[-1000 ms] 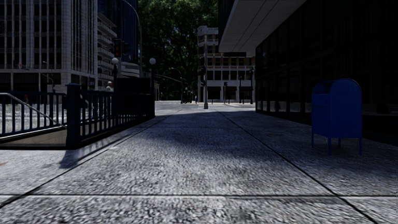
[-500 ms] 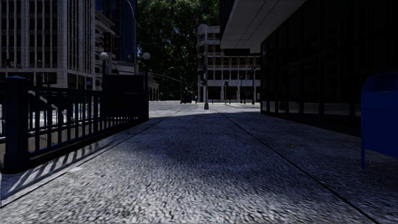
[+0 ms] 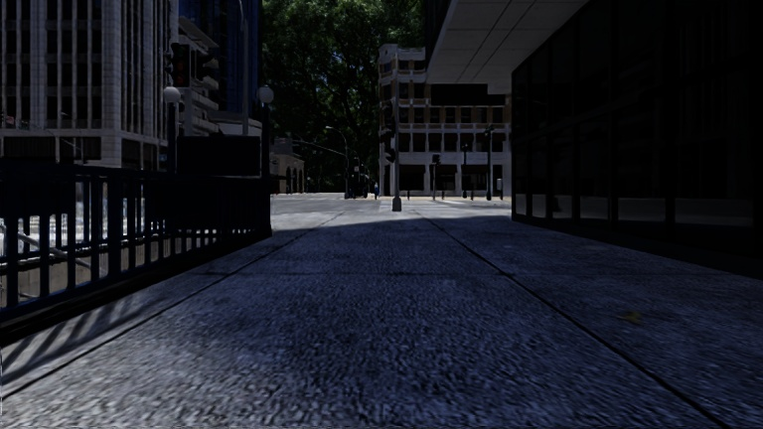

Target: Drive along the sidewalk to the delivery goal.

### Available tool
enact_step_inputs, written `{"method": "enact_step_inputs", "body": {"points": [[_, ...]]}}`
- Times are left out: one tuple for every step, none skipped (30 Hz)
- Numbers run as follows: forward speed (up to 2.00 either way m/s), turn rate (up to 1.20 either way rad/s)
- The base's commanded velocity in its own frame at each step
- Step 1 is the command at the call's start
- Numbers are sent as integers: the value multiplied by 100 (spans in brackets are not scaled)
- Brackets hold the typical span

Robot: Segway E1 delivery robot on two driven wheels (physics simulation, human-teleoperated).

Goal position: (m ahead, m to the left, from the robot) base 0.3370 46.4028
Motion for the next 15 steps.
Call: {"method": "enact_step_inputs", "body": {"points": [[200, 0], [200, 0], [200, 0], [200, 0], [200, 0], [200, 0], [200, 0], [200, 0], [200, 0], [200, 0], [200, 0], [200, 0], [200, 0], [200, 0], [200, 0]]}}
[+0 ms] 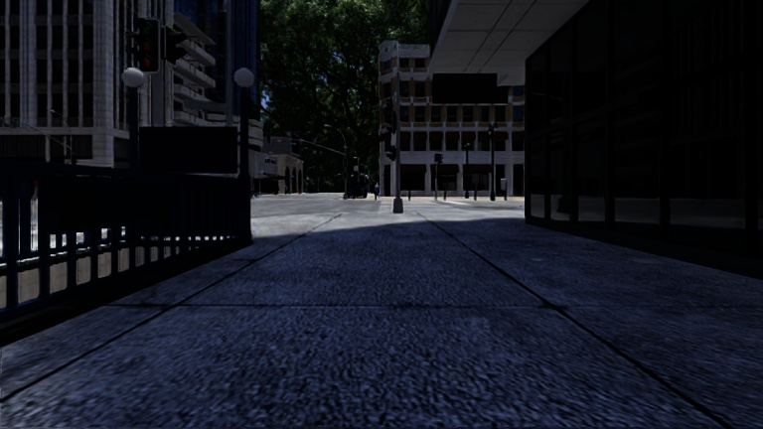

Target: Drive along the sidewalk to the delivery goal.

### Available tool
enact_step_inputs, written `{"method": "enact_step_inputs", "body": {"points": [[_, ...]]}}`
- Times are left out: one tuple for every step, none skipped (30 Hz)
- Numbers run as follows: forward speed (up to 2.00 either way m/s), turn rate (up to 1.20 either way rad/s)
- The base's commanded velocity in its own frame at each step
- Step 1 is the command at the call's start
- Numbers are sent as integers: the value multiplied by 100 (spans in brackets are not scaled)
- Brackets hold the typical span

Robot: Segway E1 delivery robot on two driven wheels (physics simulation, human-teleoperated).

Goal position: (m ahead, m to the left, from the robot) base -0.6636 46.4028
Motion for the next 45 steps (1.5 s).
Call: {"method": "enact_step_inputs", "body": {"points": [[200, 0], [200, 0], [200, 0], [200, 0], [200, 0], [200, 0], [200, 0], [200, 0], [200, 0], [200, 0], [200, 0], [200, 0], [200, 0], [200, 0], [200, 0], [200, 0], [200, 0], [200, 0], [200, 0], [200, 0], [200, 0], [200, 0], [200, 0], [200, 0], [200, 0], [200, 0], [200, 0], [200, 0], [200, 0], [200, 0], [200, 0], [200, 0], [200, 0], [200, 0], [200, 0], [200, 0], [200, 0], [200, 0], [200, 0], [200, 0], [200, 0], [200, -43], [200, -43], [200, -59], [200, -64]]}}
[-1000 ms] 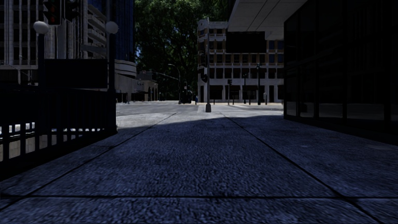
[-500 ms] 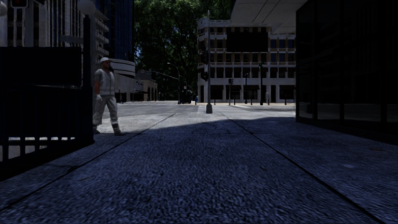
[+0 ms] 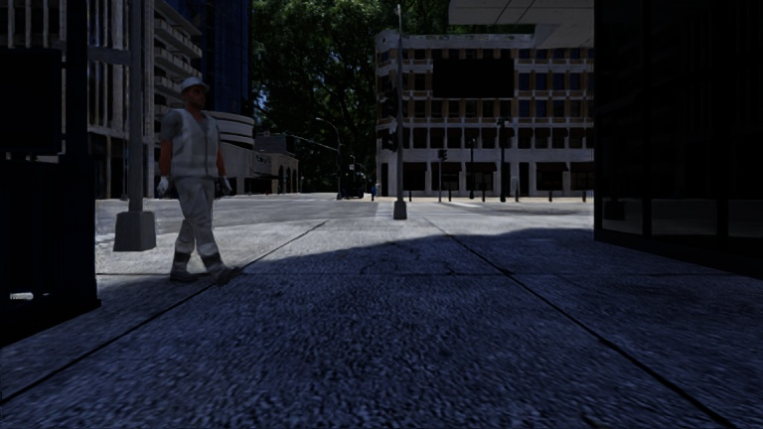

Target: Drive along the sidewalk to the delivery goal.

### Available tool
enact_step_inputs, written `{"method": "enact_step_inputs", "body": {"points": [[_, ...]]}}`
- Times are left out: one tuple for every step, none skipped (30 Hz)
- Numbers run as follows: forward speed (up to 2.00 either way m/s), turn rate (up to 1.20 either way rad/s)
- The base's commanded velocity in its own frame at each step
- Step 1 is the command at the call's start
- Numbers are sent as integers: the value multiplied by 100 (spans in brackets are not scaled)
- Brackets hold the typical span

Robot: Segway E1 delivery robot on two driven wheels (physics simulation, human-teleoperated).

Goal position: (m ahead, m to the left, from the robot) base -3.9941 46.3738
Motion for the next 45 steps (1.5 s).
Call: {"method": "enact_step_inputs", "body": {"points": [[200, -65], [200, -65], [200, -65], [200, -65], [200, -65], [200, -65], [200, -65], [200, -65], [200, -65], [200, -65], [200, -65], [200, -65], [200, -65], [200, -65], [200, -65], [200, -65], [200, -65], [200, -65], [200, -65], [200, -65], [200, -63], [200, -55], [200, -55], [200, -12], [200, 0], [200, 0], [200, 0], [200, 0], [200, 0], [200, 0], [200, 18], [200, 38], [200, 38], [200, 55], [200, 70], [199, 78], [199, 81], [199, 81], [199, 82], [199, 82], [199, 82], [199, 82], [199, 82], [199, 82], [199, 82]]}}
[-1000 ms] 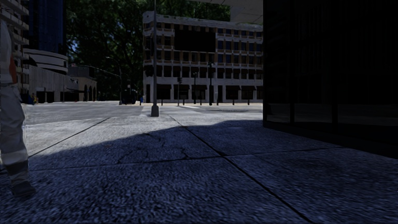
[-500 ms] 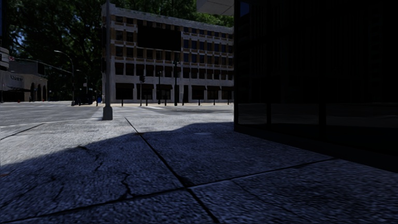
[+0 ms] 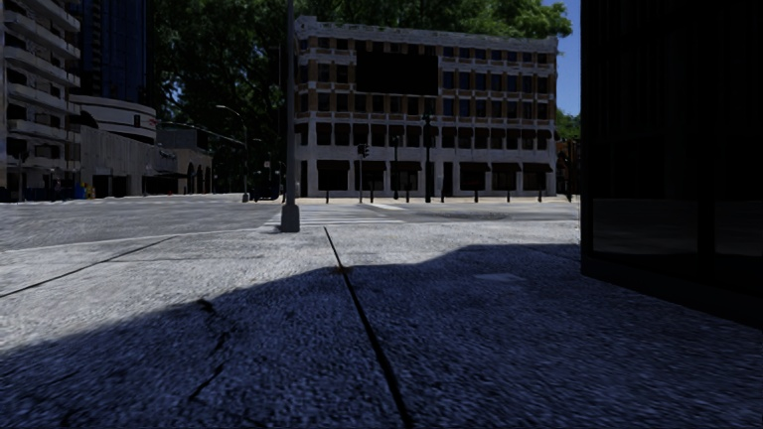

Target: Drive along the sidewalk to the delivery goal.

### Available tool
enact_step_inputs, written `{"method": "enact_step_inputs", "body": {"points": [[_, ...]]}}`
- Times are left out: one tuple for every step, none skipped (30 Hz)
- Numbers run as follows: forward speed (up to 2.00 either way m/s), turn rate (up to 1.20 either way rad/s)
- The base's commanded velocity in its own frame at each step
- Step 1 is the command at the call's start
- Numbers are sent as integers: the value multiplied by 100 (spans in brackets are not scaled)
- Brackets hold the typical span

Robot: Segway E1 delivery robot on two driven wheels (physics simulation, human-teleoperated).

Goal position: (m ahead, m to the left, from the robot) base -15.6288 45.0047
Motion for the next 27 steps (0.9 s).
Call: {"method": "enact_step_inputs", "body": {"points": [[199, 82], [199, 82], [199, 82], [199, 82], [199, 82], [199, 82], [199, 82], [199, 82], [199, 82], [199, 82], [199, 82], [199, 82], [199, 82], [199, 82], [199, 82], [199, 82], [199, 82], [199, 82], [199, 82], [199, 82], [199, 82], [199, 82], [199, 82], [199, 82], [199, 82], [198, 82], [192, 82]]}}
